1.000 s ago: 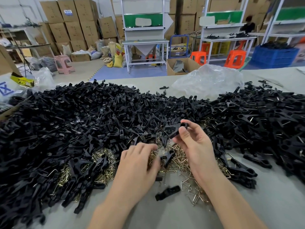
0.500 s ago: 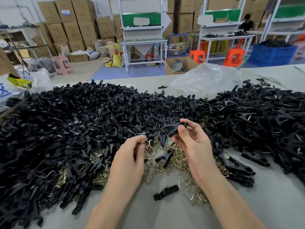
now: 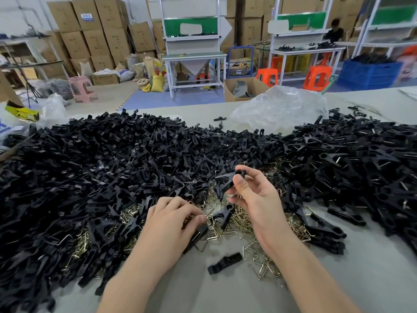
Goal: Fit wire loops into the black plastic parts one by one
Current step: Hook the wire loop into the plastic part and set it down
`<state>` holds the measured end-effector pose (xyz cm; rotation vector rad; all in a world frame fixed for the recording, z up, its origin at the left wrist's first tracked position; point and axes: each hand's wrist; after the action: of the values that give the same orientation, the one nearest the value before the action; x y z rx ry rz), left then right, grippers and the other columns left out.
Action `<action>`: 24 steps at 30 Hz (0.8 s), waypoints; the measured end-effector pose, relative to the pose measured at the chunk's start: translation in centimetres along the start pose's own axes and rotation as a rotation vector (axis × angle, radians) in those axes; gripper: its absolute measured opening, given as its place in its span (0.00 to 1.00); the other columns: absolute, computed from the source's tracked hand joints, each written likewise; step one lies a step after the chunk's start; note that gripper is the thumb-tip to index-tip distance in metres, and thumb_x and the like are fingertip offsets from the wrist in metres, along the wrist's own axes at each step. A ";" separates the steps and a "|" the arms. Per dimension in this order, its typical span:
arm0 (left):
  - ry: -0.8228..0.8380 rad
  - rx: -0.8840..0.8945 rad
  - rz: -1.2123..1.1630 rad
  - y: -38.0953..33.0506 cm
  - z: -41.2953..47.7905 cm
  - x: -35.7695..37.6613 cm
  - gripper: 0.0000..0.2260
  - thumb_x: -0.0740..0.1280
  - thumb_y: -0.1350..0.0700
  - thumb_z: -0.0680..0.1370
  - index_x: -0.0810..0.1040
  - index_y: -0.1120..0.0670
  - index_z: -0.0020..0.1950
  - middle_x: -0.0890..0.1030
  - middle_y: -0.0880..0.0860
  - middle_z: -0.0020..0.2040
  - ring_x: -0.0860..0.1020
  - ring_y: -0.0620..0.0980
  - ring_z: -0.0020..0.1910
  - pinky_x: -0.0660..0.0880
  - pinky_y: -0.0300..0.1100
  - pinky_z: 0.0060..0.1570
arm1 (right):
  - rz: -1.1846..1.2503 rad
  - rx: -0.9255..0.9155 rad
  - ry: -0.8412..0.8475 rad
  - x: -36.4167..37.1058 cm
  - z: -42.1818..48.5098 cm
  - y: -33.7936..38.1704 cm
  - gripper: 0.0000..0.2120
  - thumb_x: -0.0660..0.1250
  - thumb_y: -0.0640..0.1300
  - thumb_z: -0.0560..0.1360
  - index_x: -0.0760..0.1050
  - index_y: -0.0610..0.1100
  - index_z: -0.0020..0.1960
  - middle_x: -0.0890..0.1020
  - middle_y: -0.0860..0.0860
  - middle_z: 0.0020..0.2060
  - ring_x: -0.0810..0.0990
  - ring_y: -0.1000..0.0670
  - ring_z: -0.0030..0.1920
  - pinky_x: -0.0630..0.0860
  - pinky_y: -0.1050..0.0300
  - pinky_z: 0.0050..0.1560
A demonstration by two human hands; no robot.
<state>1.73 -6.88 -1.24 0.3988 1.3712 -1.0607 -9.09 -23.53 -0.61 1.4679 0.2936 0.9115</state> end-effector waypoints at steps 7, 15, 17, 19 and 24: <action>-0.283 -0.118 -0.347 -0.8 0.0 -0.1 0.07 0.60 0.42 0.81 0.75 0.37 0.46 0.76 0.31 0.47 0.72 0.33 0.50 0.67 0.30 0.43 | -0.030 0.007 -0.019 -0.1 0.2 0.0 0.10 0.70 0.43 0.77 0.80 0.51 0.58 0.85 0.54 0.42 0.86 0.52 0.42 0.81 0.61 0.42; -0.278 -0.200 -0.536 -1.0 0.4 0.4 0.11 0.65 0.54 0.82 0.75 0.35 0.51 0.81 0.34 0.44 0.79 0.38 0.38 0.72 0.28 0.38 | -0.024 0.018 -0.014 -0.1 0.2 0.0 0.11 0.71 0.44 0.76 0.81 0.50 0.58 0.85 0.56 0.41 0.86 0.52 0.42 0.81 0.60 0.43; -0.261 -0.185 -0.603 -1.0 0.4 0.4 0.16 0.66 0.59 0.82 0.74 0.34 0.54 0.81 0.32 0.47 0.81 0.37 0.45 0.73 0.25 0.46 | -0.010 0.020 -0.011 0.0 0.1 0.1 0.13 0.72 0.46 0.73 0.81 0.50 0.57 0.85 0.56 0.41 0.85 0.52 0.42 0.82 0.60 0.43; -0.266 -0.174 -0.632 -1.0 0.4 0.3 0.16 0.67 0.59 0.81 0.76 0.34 0.54 0.82 0.33 0.49 0.82 0.37 0.48 0.74 0.30 0.50 | -0.004 0.022 -0.011 -0.1 0.1 0.1 0.15 0.72 0.48 0.70 0.81 0.50 0.57 0.85 0.56 0.41 0.86 0.52 0.42 0.82 0.60 0.43; -0.289 -0.055 -0.416 -0.8 0.1 0.2 0.12 0.65 0.56 0.82 0.81 0.39 0.57 0.76 0.37 0.49 0.75 0.36 0.51 0.69 0.24 0.46 | -0.018 0.020 0.009 -0.1 0.1 0.1 0.15 0.72 0.49 0.71 0.81 0.50 0.57 0.85 0.57 0.41 0.85 0.53 0.42 0.82 0.60 0.44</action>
<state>1.10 -7.43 -1.12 -0.0880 1.2449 -1.3570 -9.14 -23.67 -0.53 1.4775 0.3223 0.9030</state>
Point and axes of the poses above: each hand's wrist, its own z-axis towards the middle knuckle, its own x-axis out of the palm, y = z × x
